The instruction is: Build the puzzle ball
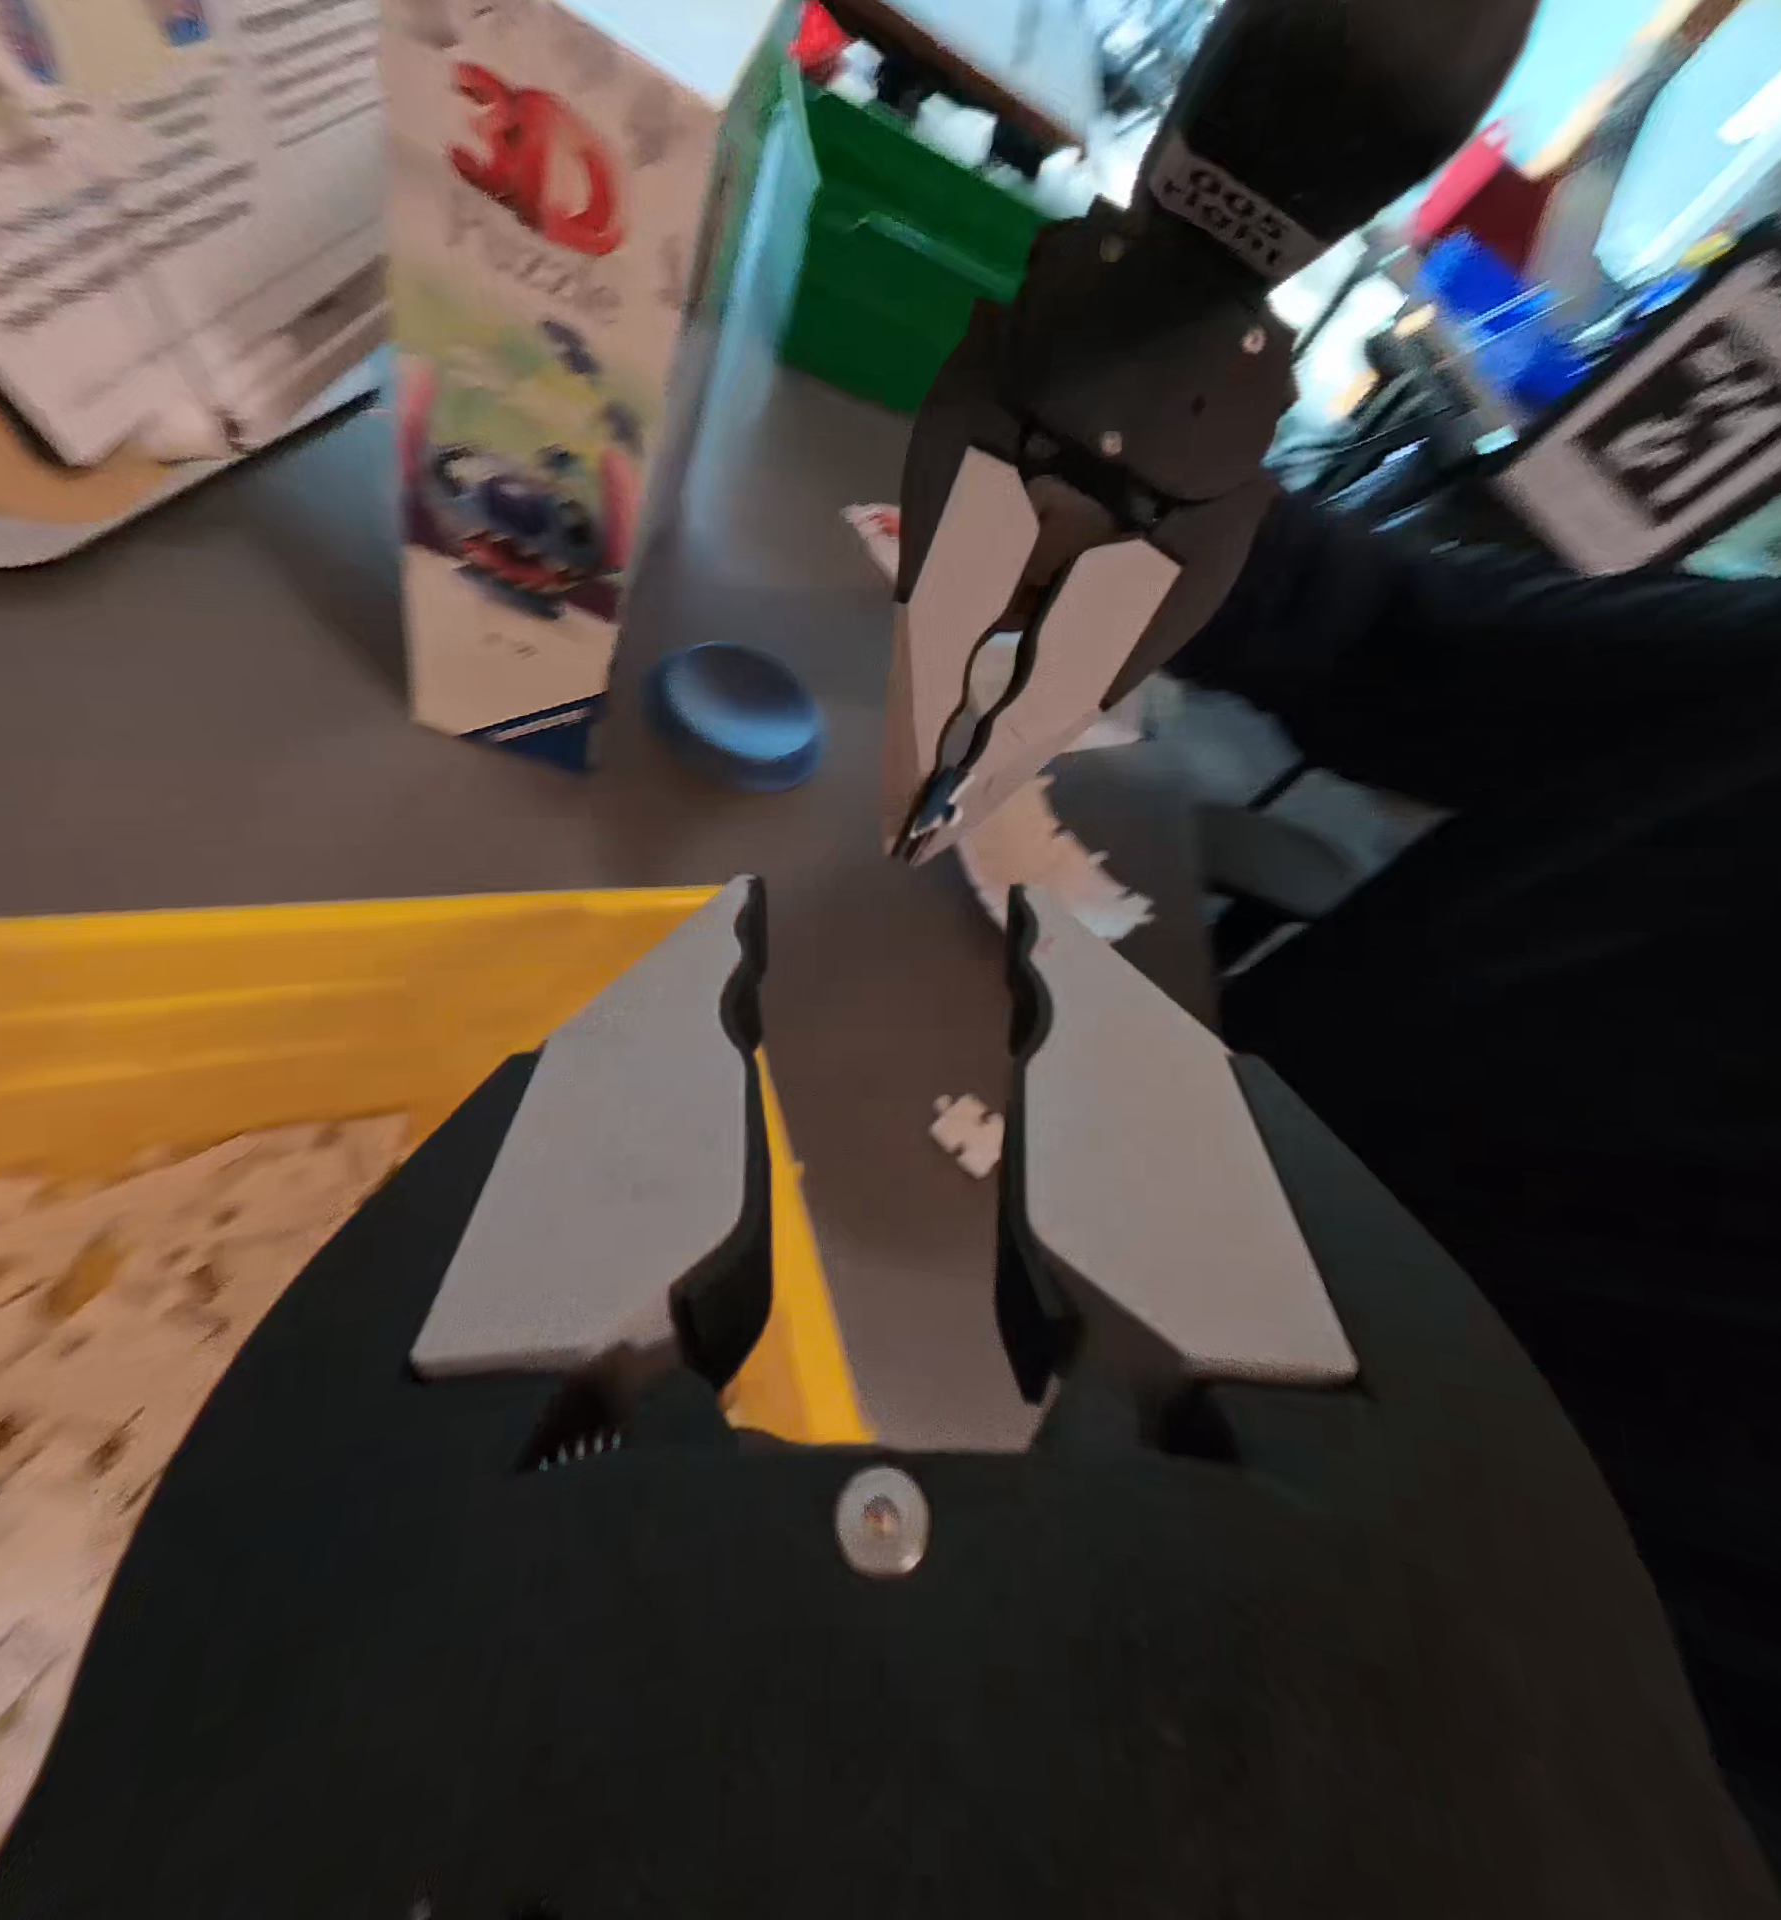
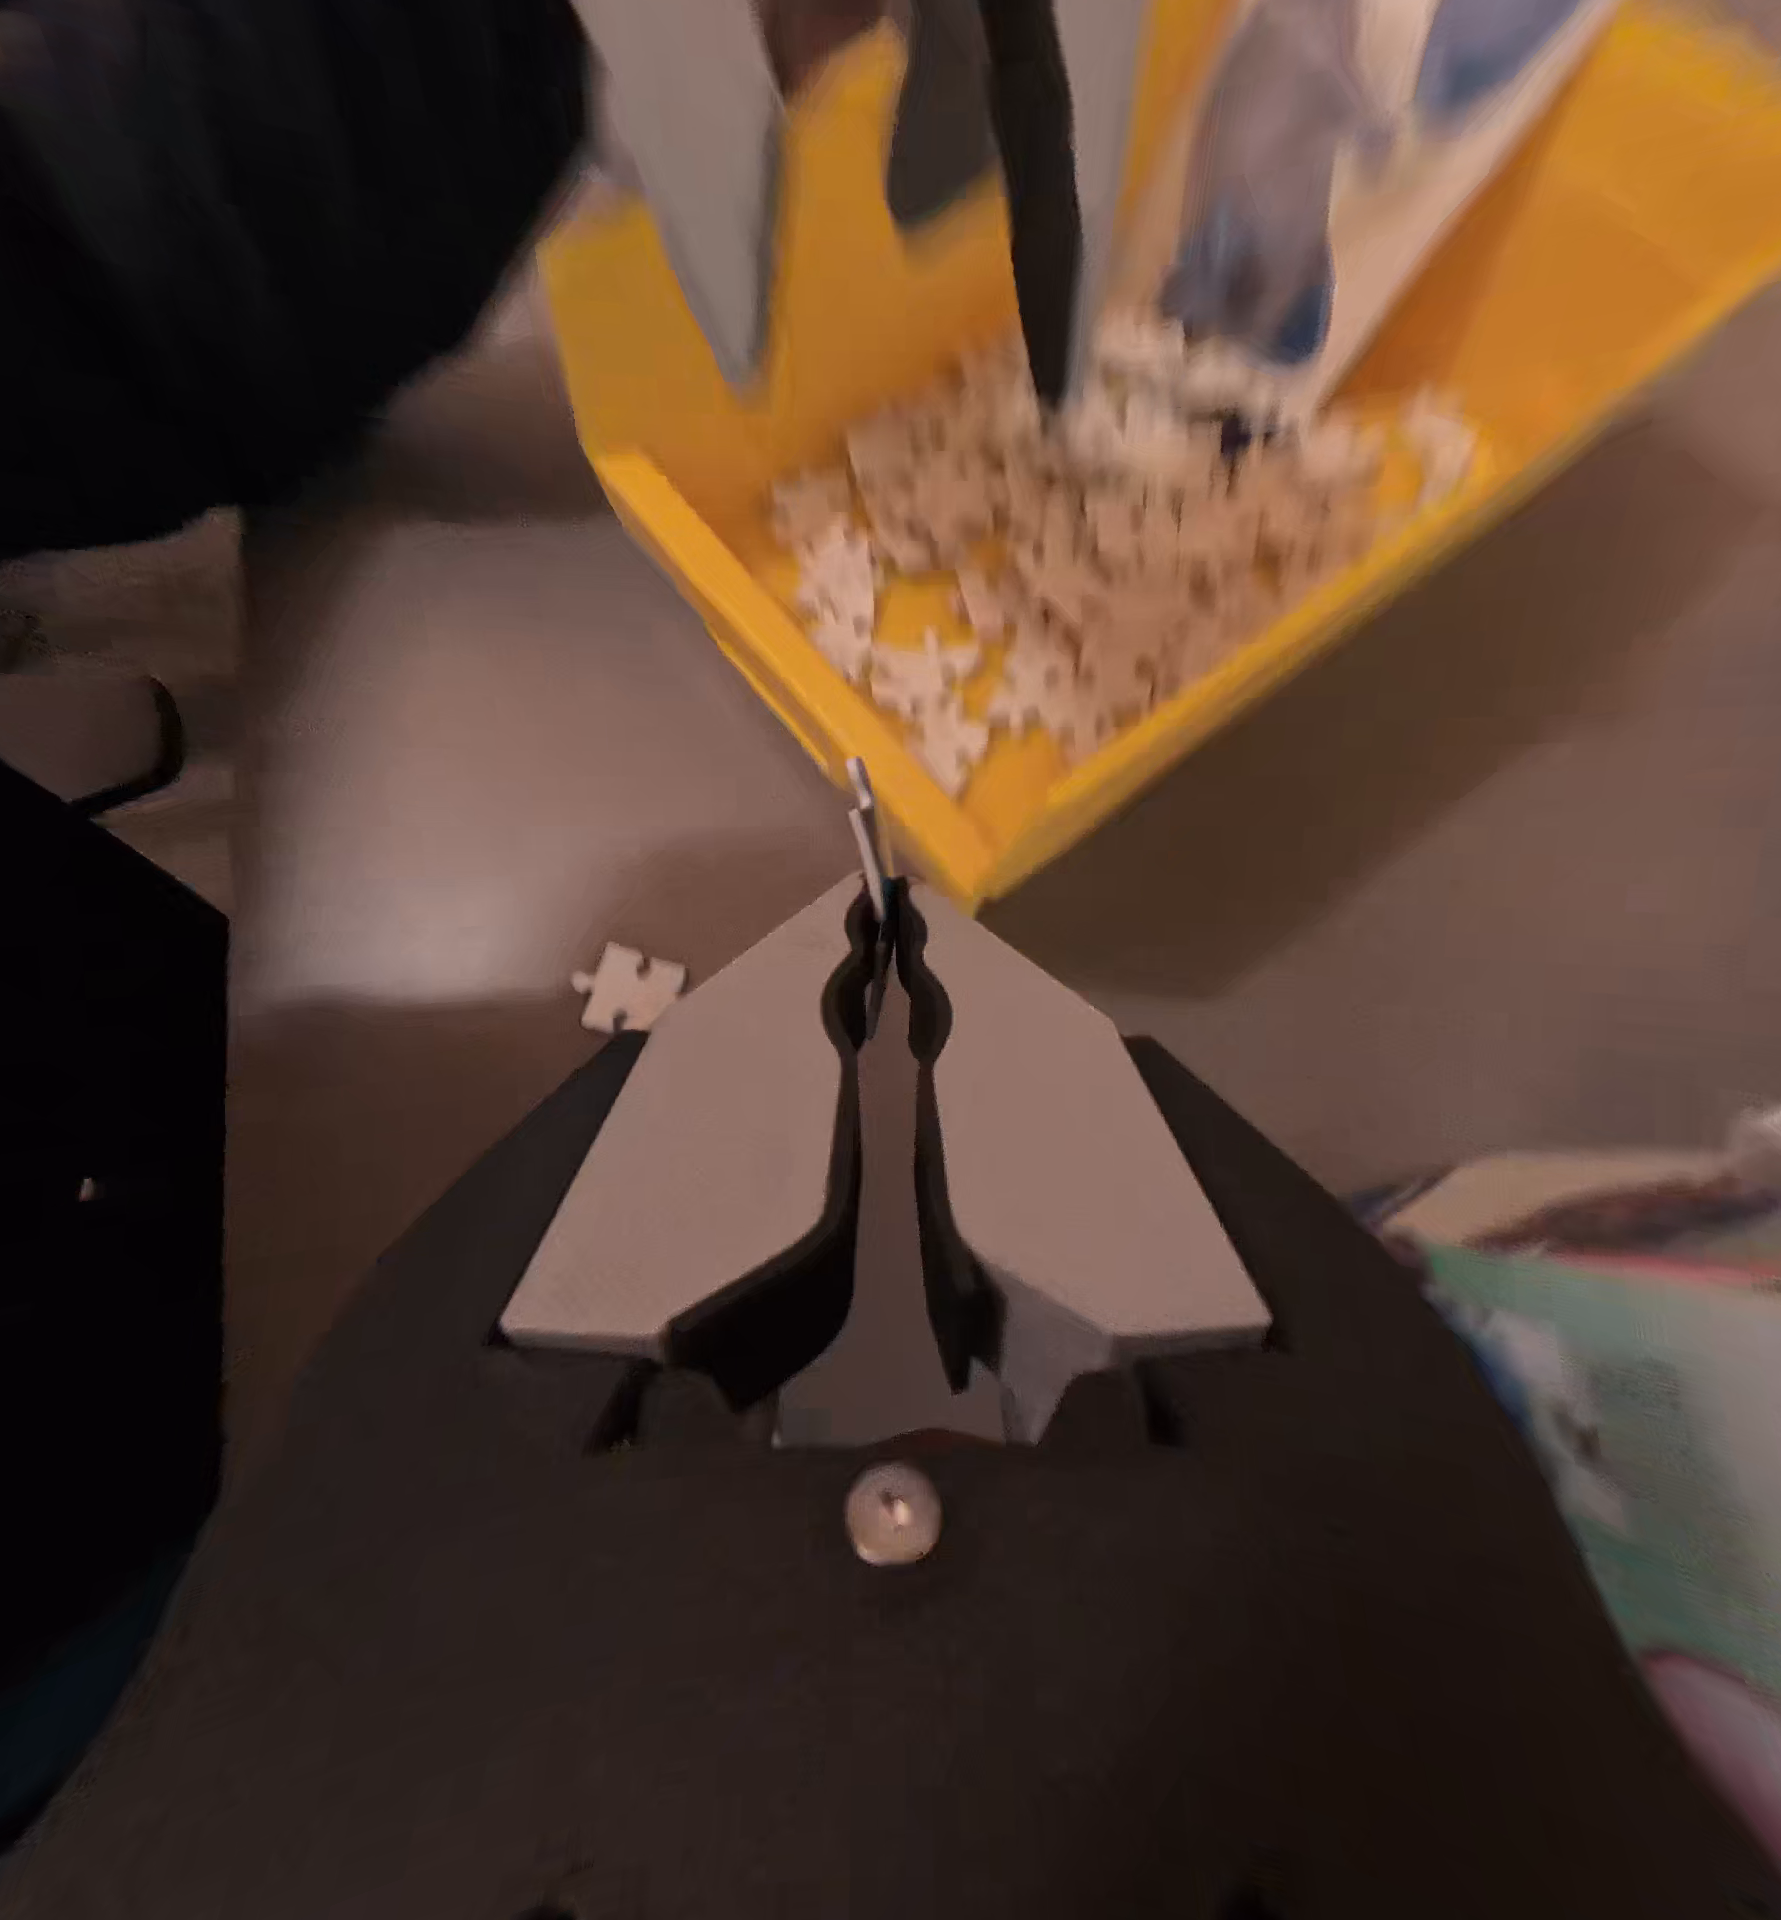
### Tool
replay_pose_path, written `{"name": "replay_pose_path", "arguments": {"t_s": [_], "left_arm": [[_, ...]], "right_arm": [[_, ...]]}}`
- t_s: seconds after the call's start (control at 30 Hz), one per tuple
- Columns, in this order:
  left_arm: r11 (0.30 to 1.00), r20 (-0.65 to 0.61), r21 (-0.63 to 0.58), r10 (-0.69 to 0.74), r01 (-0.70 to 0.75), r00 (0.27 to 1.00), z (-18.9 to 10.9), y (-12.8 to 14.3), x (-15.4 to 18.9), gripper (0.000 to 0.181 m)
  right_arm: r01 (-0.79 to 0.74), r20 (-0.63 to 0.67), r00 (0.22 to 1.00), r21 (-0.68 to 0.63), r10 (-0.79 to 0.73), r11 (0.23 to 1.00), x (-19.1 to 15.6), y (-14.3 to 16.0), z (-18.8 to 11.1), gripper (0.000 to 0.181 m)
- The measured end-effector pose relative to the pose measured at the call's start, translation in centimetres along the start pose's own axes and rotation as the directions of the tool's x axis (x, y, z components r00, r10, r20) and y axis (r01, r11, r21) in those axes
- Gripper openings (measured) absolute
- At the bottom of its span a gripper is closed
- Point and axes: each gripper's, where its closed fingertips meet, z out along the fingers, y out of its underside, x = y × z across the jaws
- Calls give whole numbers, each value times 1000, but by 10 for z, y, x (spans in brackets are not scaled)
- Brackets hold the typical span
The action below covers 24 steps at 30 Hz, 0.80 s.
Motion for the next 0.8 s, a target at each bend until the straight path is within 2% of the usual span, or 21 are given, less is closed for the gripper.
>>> {"name": "replay_pose_path", "arguments": {"t_s": [0.17, 0.3, 0.4, 0.57, 0.73, 0.8], "left_arm": [[994, 214, -27, 105, -102, 971, -24, -5, -11, 46], [991, 293, -17, 132, -133, 947, -38, -10, -14, 45], [989, 326, -23, 143, -143, 935, -46, -10, -17, 45], [985, 411, -54, 174, -167, 895, -62, -8, -25, 46], [983, 416, -28, 175, -179, 892, -70, -12, -20, 46], [982, 419, -25, 182, -189, 890, -72, -14, -18, 45]], "right_arm": [[-267, 15, 961, -230, 278, 936, 15, 66, 37, 0], [-334, -85, 942, -296, 323, 895, 37, 91, 60, 1], [-367, -119, 930, -284, 348, 885, 47, 85, 62, 27], [-340, -144, 938, -225, 314, 913, 54, 51, 52, 34], [-366, -116, 931, -313, 347, 877, 48, 63, 59, 34], [-383, -94, 923, -305, 372, 872, 45, 66, 59, 34]]}}
